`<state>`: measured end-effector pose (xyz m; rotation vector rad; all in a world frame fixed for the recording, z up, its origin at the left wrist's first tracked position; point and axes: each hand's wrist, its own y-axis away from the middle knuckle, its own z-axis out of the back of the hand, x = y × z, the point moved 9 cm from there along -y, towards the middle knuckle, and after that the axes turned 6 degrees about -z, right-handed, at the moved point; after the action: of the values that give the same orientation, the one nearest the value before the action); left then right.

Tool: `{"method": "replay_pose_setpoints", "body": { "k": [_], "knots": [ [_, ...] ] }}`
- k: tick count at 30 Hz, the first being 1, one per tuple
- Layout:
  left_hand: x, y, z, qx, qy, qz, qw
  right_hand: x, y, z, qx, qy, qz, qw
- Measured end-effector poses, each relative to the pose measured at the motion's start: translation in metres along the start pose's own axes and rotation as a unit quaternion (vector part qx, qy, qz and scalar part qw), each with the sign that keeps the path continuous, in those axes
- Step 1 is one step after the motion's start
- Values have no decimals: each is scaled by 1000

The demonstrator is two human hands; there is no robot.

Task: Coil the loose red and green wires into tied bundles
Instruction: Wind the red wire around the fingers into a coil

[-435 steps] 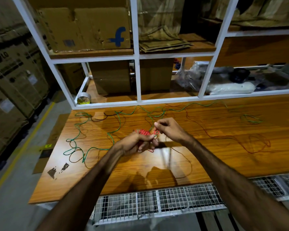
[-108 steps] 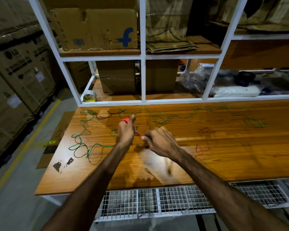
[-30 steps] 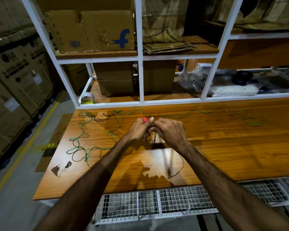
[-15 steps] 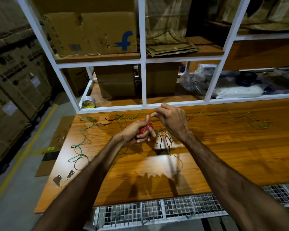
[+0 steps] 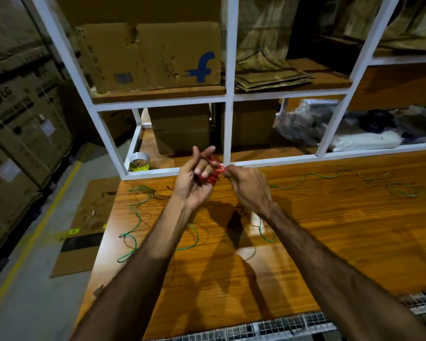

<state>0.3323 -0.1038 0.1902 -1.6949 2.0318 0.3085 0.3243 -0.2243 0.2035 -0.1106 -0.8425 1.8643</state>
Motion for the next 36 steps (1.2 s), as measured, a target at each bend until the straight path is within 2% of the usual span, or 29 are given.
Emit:
{"method": "replay_pose_setpoints", "body": {
  "k": [4,8,10,14,15,17,20,24,28,32,36],
  "knots": [
    [-14,-21,46,-128,-26,-45,990,5,13,-20,51,13,7,999],
    [-10,-21,71,-192,-185,-121,956,10,16,-27,92,47,59,993],
    [-5,-16,70,-205,-325,-152,911,10,12,-33,124,32,78,989],
    [-4,-6,57,-196,-594,-187,758,6,-9,-25,165,5,105,981],
    [-4,-6,55,-189,-622,-186,737,6,-16,-21,170,-1,112,979],
    [3,-11,57,-163,-625,-140,750,-1,-31,-11,164,-14,109,980],
    [21,-17,58,-93,-583,-41,806,-13,-48,-4,151,-26,108,982],
    [42,-12,48,-11,-467,64,882,-19,-59,-4,142,-55,131,980],
    [56,2,33,39,-409,125,903,-18,-66,-7,148,-106,125,975],
    [59,12,14,39,-260,129,956,-19,-69,1,110,-161,119,974],
    [50,10,0,26,-118,69,990,-19,-66,1,102,-156,127,974]
  ]
}}
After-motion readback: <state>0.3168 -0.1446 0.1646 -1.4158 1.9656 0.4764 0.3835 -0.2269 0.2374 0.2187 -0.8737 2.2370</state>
